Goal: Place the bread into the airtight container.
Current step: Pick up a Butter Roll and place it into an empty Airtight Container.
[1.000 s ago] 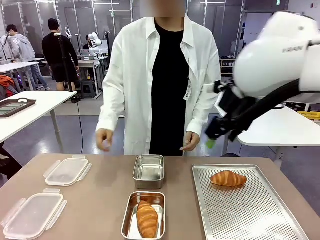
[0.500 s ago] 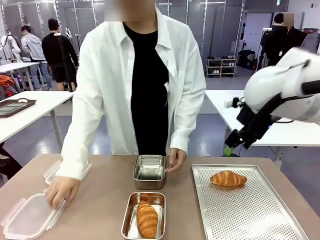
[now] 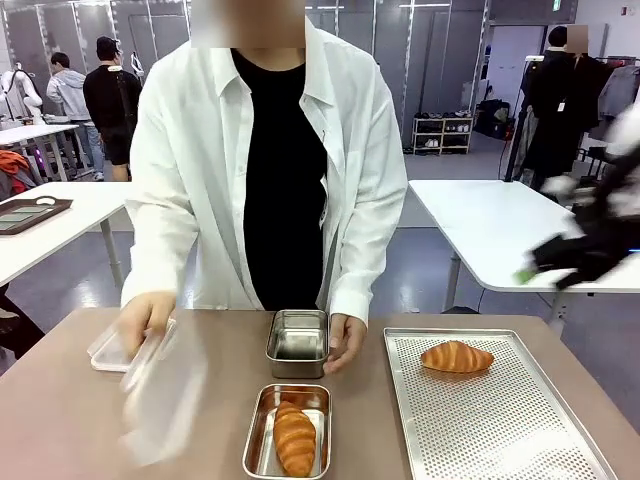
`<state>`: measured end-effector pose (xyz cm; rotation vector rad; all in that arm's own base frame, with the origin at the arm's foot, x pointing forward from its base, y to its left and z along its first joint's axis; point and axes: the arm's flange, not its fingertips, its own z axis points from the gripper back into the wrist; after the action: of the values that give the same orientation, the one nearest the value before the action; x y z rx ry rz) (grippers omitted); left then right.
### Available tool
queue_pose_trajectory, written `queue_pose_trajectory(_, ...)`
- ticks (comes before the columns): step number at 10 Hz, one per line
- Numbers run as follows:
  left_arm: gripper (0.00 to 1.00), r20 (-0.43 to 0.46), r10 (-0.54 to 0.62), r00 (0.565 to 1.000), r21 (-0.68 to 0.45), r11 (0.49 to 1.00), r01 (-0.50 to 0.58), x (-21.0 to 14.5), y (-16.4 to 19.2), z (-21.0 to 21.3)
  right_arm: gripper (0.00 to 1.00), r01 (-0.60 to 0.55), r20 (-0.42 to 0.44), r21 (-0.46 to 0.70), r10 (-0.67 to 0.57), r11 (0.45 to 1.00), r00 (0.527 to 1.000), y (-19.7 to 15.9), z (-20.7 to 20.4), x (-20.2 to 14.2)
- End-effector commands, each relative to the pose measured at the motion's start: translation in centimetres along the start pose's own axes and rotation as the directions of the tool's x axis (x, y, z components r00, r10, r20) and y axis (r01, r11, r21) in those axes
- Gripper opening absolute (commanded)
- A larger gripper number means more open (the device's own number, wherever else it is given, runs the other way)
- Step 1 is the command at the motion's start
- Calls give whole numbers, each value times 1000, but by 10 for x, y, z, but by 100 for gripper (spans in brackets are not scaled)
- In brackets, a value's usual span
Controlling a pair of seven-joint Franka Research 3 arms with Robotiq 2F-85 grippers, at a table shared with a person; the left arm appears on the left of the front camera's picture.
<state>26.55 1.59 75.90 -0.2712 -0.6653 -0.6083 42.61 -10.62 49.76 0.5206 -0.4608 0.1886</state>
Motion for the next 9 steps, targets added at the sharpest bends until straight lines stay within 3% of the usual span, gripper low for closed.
queue_pose_trajectory(1, 100, -1, -17, 1000, -6, 1000, 17, 1, 0, 1, 100, 137, 105, 120, -150, 983, 983, -78, 64, -63)
queue_pose_trajectory(2, 100, -1, -17, 1000, -6, 1000, 17, 1, 0, 1, 100, 189, 161, 170, -217, 967, 963, -103, 79, -90)
queue_pose_trajectory(4, 100, -1, -17, 1000, -6, 1000, 17, 1, 0, 1, 100, 289, 187, 225, -332, 931, 924, -131, 74, -126)
queue_pose_trajectory(5, 100, -1, -17, 1000, -6, 1000, 17, 1, 0, 1, 100, 307, 157, 217, -343, 927, 926, -133, 61, -133)
queue_pose_trajectory(6, 100, -1, -17, 1000, -6, 1000, 17, 1, 0, 1, 100, 286, 179, 186, -318, 940, 931, -129, 103, -141)
queue_pose_trajectory(9, 100, -1, -17, 1000, -6, 1000, 17, 1, 0, 1, 100, 286, 179, 186, -318, 940, 931, -129, 103, -141)
